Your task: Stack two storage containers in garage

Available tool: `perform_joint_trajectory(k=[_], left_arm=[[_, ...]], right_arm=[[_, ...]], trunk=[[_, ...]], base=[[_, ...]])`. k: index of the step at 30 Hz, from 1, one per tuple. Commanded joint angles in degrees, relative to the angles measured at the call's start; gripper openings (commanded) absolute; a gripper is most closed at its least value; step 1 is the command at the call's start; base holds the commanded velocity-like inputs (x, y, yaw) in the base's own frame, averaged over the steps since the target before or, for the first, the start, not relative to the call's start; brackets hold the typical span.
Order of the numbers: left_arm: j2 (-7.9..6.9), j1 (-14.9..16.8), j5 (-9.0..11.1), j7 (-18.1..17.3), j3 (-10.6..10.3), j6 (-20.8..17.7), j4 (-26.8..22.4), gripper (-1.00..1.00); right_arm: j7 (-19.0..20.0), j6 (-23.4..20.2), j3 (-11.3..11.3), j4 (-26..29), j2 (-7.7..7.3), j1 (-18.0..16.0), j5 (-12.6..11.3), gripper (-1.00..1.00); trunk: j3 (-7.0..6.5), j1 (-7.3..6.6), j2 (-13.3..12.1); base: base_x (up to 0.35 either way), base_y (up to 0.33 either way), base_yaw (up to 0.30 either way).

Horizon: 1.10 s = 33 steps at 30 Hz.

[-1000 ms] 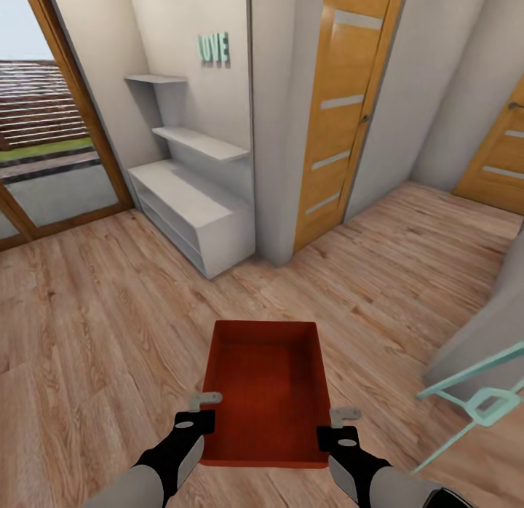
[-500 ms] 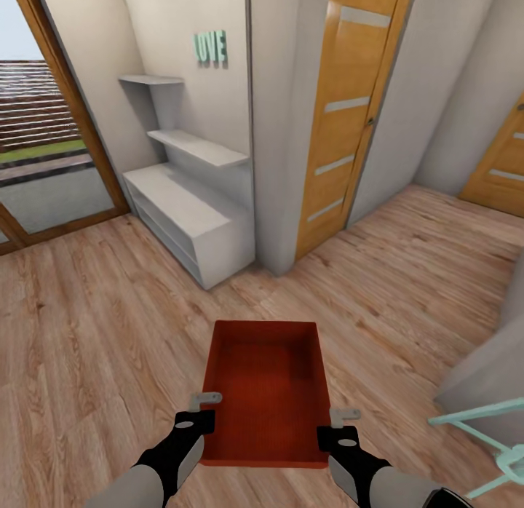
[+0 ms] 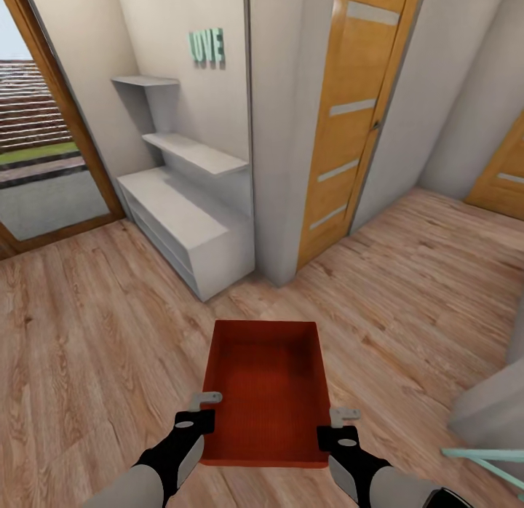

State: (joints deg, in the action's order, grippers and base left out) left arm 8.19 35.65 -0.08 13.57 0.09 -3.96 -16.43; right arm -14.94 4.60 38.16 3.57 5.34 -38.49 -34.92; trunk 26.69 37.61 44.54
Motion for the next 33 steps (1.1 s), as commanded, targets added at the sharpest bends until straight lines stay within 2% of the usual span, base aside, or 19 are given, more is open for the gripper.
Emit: perform_joint_trajectory(k=[1,11,33], left_arm=[[-0.02,0.04,-0.74,0.32,1.23,-0.41,-2.72,-1.00],[-0.02,0.04,-0.72,0.32,1.23,-0.41,-2.73,-1.00],[-0.02,0.04,-0.75,0.30,1.23,-0.40,-2.73,-1.00]], right_arm=[[-0.09,0.23,-0.02,-1.75,0.00,-0.01,-1.01,-1.00],[-0.05,0.00,-0.07,-1.75,0.42,-0.01,-1.04,-1.00],[0.05,0.16,-0.10,-1.81,0.06,-0.01,-1.02,-1.00]], trunk=[[0.06,0.04,0.04],[0.06,0.04,0.04],[0.06,0.04,0.04]], base=[[0.322,0.000,0.000],[0.322,0.000,-0.047],[0.322,0.000,-0.270]])
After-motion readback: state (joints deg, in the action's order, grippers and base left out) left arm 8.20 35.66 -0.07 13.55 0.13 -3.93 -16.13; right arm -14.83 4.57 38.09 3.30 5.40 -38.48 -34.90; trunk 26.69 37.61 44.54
